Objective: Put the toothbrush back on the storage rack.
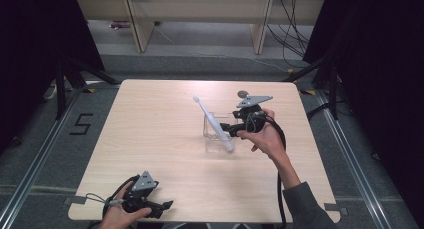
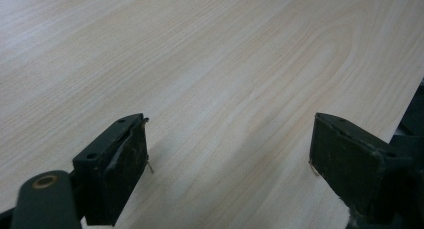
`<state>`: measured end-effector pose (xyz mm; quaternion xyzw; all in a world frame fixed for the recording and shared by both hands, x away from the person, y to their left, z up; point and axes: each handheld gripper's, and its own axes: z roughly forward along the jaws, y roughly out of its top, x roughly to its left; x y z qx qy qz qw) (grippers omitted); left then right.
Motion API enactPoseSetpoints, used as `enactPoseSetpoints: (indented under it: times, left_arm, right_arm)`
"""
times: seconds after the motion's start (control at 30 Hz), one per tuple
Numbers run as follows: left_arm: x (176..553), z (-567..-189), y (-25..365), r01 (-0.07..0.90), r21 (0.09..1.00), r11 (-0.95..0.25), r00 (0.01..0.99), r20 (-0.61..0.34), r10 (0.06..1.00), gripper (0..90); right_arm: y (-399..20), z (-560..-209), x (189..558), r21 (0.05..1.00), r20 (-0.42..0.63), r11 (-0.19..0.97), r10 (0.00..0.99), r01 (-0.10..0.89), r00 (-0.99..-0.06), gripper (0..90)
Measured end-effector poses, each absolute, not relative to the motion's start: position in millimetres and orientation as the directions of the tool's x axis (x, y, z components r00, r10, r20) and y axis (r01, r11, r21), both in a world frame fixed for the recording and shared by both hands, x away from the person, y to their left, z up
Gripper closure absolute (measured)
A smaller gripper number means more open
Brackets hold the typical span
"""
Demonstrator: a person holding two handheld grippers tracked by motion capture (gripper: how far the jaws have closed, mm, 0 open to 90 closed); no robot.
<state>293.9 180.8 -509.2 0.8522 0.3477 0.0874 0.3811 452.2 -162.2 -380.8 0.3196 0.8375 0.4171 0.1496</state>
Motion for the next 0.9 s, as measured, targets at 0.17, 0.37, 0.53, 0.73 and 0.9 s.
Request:
enactPoseSetpoints:
  times: [0.17,0.37,0.53,0.73,0.9]
  left_arm:
    - [293.9,-509.3,180.7,0.526,0.71,-0.468,0.743,-0.116,0.659,14.9]
    - [294.0,-509.2,180.8,0.526,0.71,-0.468,0.743,-0.116,0.659,14.9]
    - [293.7,-509.2,180.7,0.526,0.712,-0.465,0.742,-0.118,0.659,14.9]
    - [293.8,-509.1,180.7,0.526,0.712,-0.466,0.743,-0.117,0.659,14.9]
    - [293.9,-508.9,180.9,0.527,0.711,-0.466,0.743,-0.119,0.658,14.9]
  right_arm:
    - [-168.3,-380.4,448.5,0.799,0.014,0.441,0.667,0.409,-0.745,31.9]
    - [-173.0,-380.2,444.2,0.805,0.015,0.431,0.672,0.407,-0.741,31.5]
    - [-177.1,-380.9,436.7,0.815,0.011,0.423,0.672,0.396,-0.74,31.4]
    - [-182.6,-382.0,429.1,0.811,0.024,0.412,0.686,0.415,-0.728,30.3]
    - [-189.1,-383.7,428.6,0.815,0.018,0.411,0.687,0.409,-0.727,29.7]
